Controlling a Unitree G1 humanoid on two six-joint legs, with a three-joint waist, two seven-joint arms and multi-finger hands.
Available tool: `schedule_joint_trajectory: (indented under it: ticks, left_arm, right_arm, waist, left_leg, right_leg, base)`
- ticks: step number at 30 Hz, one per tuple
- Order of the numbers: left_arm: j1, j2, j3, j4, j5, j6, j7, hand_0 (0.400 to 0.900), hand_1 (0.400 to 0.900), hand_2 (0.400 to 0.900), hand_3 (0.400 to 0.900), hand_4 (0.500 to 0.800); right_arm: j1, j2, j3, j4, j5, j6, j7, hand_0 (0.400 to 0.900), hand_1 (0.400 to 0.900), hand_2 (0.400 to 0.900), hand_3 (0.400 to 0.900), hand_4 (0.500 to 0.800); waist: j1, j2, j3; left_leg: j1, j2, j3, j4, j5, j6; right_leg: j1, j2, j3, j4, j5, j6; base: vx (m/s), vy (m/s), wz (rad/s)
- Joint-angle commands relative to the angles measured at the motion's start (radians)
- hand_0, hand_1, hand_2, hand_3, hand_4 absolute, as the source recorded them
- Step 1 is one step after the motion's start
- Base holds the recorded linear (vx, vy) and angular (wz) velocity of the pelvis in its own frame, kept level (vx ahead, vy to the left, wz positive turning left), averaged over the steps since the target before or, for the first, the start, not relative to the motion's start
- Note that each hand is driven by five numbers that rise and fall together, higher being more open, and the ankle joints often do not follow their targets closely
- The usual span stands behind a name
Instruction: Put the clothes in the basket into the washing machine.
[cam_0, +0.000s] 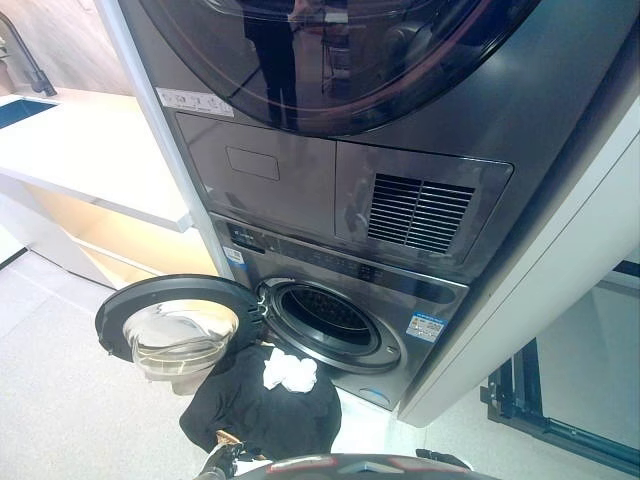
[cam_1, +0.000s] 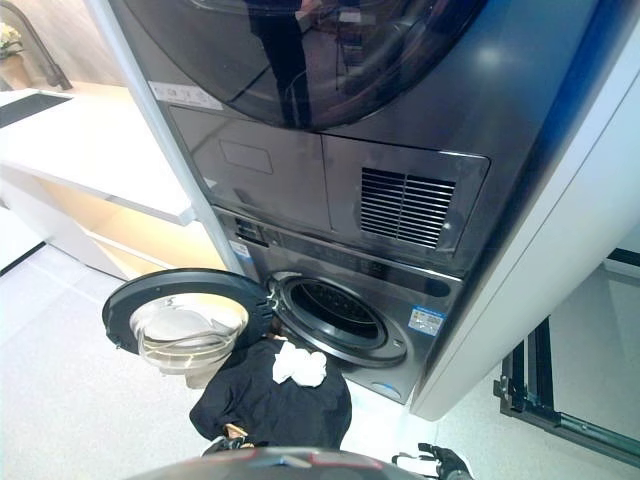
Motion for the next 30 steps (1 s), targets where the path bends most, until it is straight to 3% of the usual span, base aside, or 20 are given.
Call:
schedule_joint_trajectory:
  ticks: [1, 9, 14, 17, 20, 24, 29, 30]
  left_arm:
    - [-0.072, 0.026, 0.005, 0.037, 0.014, -0.02, 0.002, 0.9, 0.9, 0.9, 0.9, 0.8]
    - [-0.072, 0.027, 0.008, 0.048, 0.028, -0.014, 0.011, 0.9, 0.9, 0.9, 0.9, 0.8]
    - [-0.09, 0.037, -0.037, 0.021, 0.088, -0.025, 0.022, 0.9, 0.9, 0.9, 0.9, 0.8]
    - [-0.123, 0.055, -0.095, -0.028, 0.152, -0.04, 0.047, 0.9, 0.9, 0.9, 0.9, 0.8]
    - [-0.206, 0.093, -0.264, -0.087, 0.331, -0.05, 0.083, 0.9, 0.9, 0.9, 0.9, 0.8]
    - [-0.278, 0.127, -0.336, -0.125, 0.425, -0.051, 0.131, 0.9, 0.9, 0.9, 0.9, 0.8]
    - [-0.44, 0.158, -0.485, -0.186, 0.594, -0.05, 0.227, 0.9, 0.9, 0.9, 0.9, 0.8]
    - [-0.442, 0.157, -0.486, -0.185, 0.595, -0.05, 0.227, 0.9, 0.9, 0.9, 0.9, 0.8]
  right_arm:
    - [-0.059, 0.002, 0.028, 0.038, -0.012, -0.025, -0.003, 0.9, 0.9, 0.9, 0.9, 0.8]
    - [-0.06, 0.002, 0.027, 0.037, -0.01, -0.024, -0.002, 0.9, 0.9, 0.9, 0.9, 0.8]
    - [-0.07, -0.008, 0.023, 0.032, -0.006, -0.023, -0.005, 0.9, 0.9, 0.9, 0.9, 0.8]
    - [-0.079, -0.026, 0.008, 0.034, 0.006, -0.028, -0.017, 0.9, 0.9, 0.9, 0.9, 0.8]
    - [-0.107, -0.07, -0.027, 0.054, 0.04, -0.032, -0.047, 0.9, 0.9, 0.9, 0.9, 0.8]
    - [-0.134, -0.108, -0.074, 0.088, 0.089, -0.033, -0.065, 0.9, 0.9, 0.9, 0.9, 0.8]
    - [-0.205, -0.195, -0.146, 0.129, 0.167, -0.04, -0.116, 0.9, 0.9, 0.9, 0.9, 0.8]
    - [-0.206, -0.195, -0.148, 0.13, 0.167, -0.04, -0.116, 0.9, 0.9, 0.9, 0.9, 0.8]
  waist:
    - [0.0, -0.061, 0.003]
    - [-0.001, -0.061, 0.008]
    - [-0.006, -0.062, 0.017]
    - [-0.012, -0.063, 0.034]
    - [-0.026, -0.062, 0.07]
    - [-0.035, -0.058, 0.093]
    - [-0.064, -0.039, 0.155]
    - [-0.062, -0.038, 0.155]
  left_leg:
    - [-0.026, -0.078, -0.007, -0.001, -0.029, 0.038]
    - [-0.029, -0.078, -0.007, -0.001, -0.027, 0.038]
    - [-0.036, -0.077, -0.002, -0.001, -0.026, 0.037]
    - [-0.055, -0.078, -0.001, -0.001, -0.021, 0.037]
    - [-0.103, -0.078, 0.002, -0.001, -0.004, 0.036]
    - [-0.142, -0.077, 0.007, -0.001, 0.006, 0.034]
    - [-0.217, -0.082, 0.023, -0.001, 0.022, 0.035]
    - [-0.219, -0.082, 0.024, -0.001, 0.022, 0.035]
  right_leg:
    - [0.018, -0.01, 0.028, 0.007, 0.025, 0.052]
    - [0.013, -0.01, 0.03, 0.008, 0.027, 0.052]
    - [0.003, -0.009, 0.032, 0.007, 0.029, 0.053]
    - [-0.02, -0.008, 0.036, 0.01, 0.035, 0.055]
    - [-0.071, -0.004, 0.038, 0.018, 0.047, 0.056]
    - [-0.112, -0.005, 0.042, 0.018, 0.059, 0.06]
    - [-0.199, -0.008, 0.054, 0.034, 0.073, 0.061]
    - [-0.202, -0.008, 0.055, 0.036, 0.072, 0.061]
  base:
    - [0.0, 0.0, 0.0]
    - [0.0, 0.0, 0.0]
    - [0.0, 0.001, -0.02]
    - [-0.05, -0.003, -0.02]
    - [-0.1, -0.013, -0.02]
    - [-0.04, -0.012, -0.04]
    - [-0.04, 0.004, -0.13]
    - [-0.05, 0.016, -0.12]
